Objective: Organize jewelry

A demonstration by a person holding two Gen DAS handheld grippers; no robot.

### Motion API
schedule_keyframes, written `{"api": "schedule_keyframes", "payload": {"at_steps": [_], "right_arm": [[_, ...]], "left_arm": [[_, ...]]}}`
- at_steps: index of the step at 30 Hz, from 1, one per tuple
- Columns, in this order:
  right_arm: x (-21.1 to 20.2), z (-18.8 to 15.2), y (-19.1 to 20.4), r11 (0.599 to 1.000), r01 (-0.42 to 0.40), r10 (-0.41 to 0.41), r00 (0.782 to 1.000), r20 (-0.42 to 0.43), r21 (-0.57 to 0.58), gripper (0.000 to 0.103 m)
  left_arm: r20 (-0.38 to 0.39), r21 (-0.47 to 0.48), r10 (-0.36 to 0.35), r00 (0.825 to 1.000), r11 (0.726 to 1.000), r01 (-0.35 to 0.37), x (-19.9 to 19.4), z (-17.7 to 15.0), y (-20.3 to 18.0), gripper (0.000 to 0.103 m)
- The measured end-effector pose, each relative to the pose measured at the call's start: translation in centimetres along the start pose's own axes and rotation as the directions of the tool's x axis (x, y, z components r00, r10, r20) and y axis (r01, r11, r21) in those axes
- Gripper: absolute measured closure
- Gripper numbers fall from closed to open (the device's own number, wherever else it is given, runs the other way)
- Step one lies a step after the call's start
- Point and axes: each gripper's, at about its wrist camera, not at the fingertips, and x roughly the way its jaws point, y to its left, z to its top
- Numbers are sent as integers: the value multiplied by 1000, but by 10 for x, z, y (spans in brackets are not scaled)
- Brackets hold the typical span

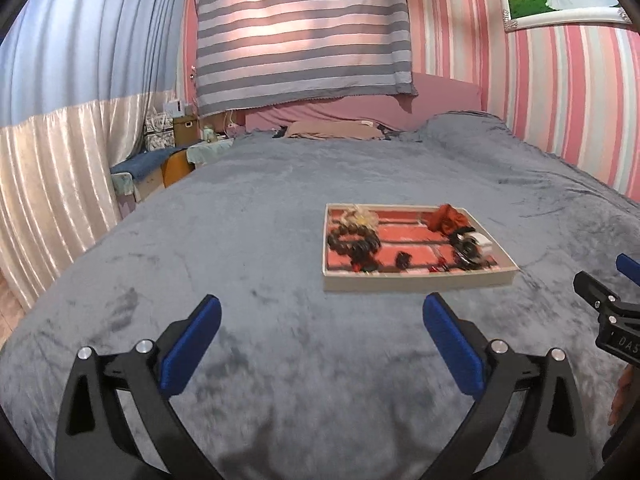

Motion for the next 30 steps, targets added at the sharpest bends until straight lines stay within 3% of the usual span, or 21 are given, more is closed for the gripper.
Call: {"api": "schedule_keyframes", "payload": {"at_steps": [5,8,16,30], "right_arm": [[-31,-21,-3,1000,2,-1,1000,-28,29,4],[-49,-30,-7,999,-4,5,1000,-31,41,4],[-85,-42,-7,999,-3,2,1000,20,53,4],[-92,-41,-8,999,7,-9,999,38,50,4]], "left_arm": [[13,-22,30,999,999,-30,-31,-24,0,5],[6,-59,5,1000,998,-5,-46,-30,5,5],[63,-49,22,998,999,-19,-83,-35,0,5],[93,-20,37,995,999,-36,-88,-35,-8,5]]}}
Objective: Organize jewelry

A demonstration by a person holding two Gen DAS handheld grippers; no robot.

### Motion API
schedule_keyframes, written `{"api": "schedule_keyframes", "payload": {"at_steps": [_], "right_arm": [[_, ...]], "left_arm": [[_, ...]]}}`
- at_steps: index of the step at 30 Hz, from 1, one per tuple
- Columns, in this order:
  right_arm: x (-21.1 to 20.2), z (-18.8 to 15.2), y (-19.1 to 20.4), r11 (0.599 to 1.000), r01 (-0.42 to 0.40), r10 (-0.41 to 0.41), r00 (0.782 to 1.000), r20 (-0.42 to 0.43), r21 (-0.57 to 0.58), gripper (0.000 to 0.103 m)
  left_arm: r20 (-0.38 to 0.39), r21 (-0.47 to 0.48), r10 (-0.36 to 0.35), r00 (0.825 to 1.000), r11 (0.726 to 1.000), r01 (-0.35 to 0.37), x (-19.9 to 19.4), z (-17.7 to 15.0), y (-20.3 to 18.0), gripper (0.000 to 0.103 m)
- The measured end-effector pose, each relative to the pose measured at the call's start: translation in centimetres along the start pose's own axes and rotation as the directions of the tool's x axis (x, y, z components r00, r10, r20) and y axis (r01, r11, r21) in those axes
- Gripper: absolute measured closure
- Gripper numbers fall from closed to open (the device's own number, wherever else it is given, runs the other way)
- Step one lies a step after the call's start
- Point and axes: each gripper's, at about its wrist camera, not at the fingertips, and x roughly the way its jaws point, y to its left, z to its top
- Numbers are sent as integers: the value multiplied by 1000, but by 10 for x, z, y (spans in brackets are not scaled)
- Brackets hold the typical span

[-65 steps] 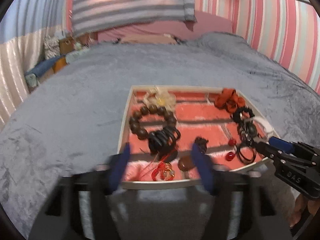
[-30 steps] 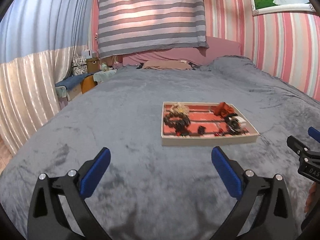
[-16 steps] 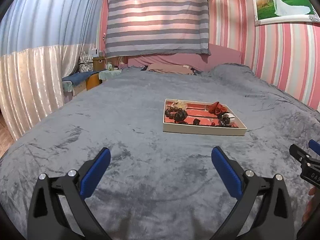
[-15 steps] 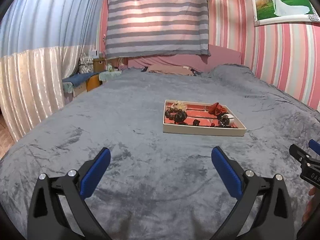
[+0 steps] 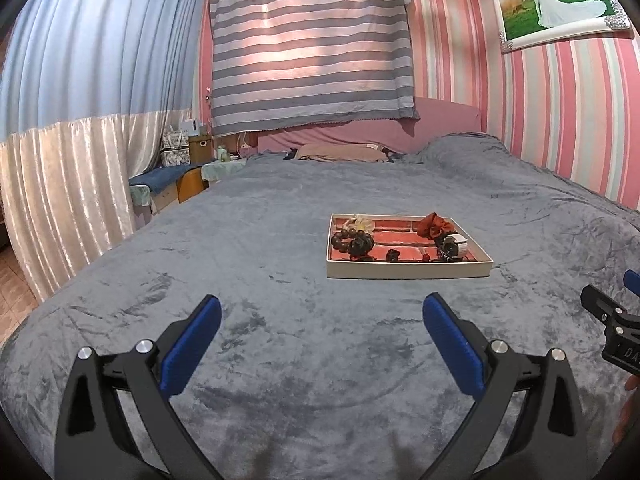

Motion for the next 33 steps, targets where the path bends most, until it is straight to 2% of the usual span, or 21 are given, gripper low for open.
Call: {"api": "schedule_keyframes", "payload": {"at_steps": [15,33], "right_arm": [[-5,1,2,1000,28,-28,999,39,-12,4],[-4,5,1,1000,27,-27,999,31,-4,4]], "left_arm": [[7,-4,-7,1000,1000,7,1,1,0,5],[28,17,-2,1000,1000,1,0,4,-2,5]]}}
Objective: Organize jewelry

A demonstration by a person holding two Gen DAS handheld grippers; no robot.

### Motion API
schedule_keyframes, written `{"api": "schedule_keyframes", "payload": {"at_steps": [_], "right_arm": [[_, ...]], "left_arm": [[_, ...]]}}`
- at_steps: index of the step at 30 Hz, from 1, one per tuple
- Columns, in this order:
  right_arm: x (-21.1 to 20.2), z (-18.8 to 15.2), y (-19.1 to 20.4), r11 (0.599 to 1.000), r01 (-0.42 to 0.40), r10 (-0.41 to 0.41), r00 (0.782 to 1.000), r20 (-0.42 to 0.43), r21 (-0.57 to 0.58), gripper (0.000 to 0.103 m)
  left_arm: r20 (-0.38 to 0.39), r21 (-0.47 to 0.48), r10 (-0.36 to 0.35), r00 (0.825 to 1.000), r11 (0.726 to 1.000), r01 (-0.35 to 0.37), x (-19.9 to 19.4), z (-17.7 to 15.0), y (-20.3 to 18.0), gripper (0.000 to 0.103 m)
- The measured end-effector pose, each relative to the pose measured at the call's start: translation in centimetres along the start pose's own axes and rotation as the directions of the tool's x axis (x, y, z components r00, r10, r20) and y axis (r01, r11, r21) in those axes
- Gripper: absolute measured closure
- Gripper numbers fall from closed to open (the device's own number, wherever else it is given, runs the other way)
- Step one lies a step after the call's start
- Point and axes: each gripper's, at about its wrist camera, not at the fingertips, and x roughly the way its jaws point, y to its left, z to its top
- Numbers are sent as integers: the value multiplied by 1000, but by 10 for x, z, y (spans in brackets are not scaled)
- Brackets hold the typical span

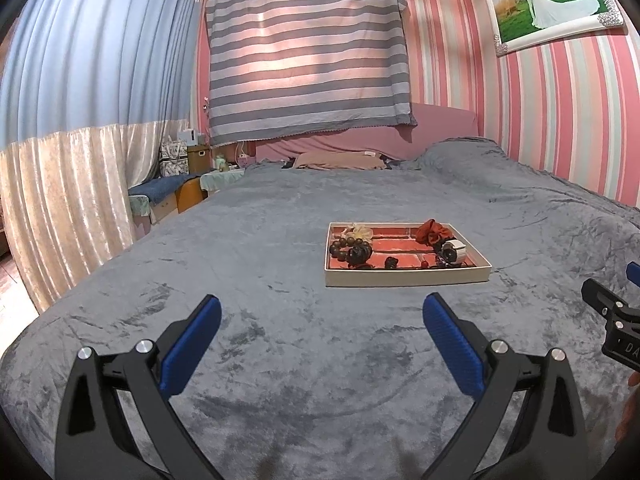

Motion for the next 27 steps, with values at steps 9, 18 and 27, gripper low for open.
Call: {"api": "schedule_keyframes", "payload": {"at_steps": [9,18,27], "right_arm": [[1,1,-1,1000,1,-1,1000,3,-4,4],[2,0,-2,1000,0,0,1000,3,-4,4],[4,1,-2,1000,-6,6,1000,0,-2,4]], "left_arm": [[-4,-2,-2,1000,1000,2,1,-2,0,5],[7,4,6,1000,1000,-6,1,-2,-1,5],[10,2,5,1000,1000,-5,1,-2,-2,5]]}}
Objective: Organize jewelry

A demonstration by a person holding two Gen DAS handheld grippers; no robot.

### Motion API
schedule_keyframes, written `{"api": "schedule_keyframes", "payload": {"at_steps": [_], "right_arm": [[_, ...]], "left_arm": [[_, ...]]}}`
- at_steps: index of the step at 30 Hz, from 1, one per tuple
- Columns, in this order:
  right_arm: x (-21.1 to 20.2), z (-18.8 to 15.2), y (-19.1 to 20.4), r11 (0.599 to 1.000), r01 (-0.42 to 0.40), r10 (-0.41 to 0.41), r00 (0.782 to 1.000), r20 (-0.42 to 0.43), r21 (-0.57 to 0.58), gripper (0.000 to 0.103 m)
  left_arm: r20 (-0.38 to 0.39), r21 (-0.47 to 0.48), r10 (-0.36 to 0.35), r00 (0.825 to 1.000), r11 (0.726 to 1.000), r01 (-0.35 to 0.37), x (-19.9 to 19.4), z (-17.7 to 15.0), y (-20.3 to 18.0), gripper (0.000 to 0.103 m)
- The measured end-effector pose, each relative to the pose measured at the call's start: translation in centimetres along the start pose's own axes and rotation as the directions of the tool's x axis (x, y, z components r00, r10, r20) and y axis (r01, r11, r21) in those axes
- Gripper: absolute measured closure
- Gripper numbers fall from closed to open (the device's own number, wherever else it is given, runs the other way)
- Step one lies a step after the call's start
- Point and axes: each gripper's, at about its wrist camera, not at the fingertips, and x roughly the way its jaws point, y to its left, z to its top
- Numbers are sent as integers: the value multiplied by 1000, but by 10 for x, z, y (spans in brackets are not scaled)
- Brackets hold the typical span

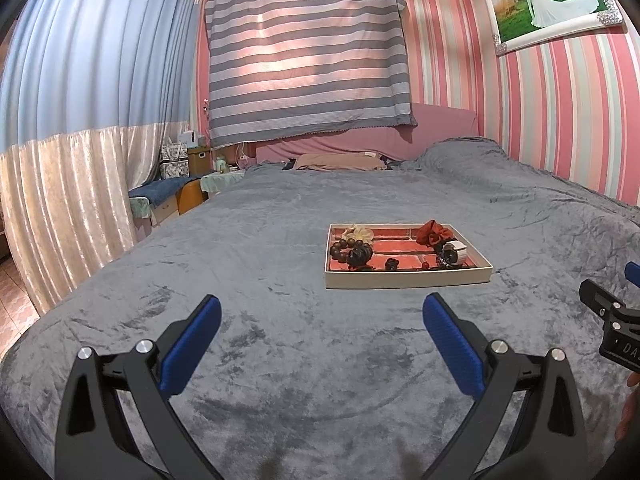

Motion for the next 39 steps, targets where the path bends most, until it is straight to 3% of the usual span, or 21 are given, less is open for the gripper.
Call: {"api": "schedule_keyframes", "payload": {"at_steps": [39], "right_arm": [[1,1,5,1000,-6,6,1000,11,-3,4]], "left_arm": [[9,16,-1,1000,1000,1,-2,1,2,5]]}}
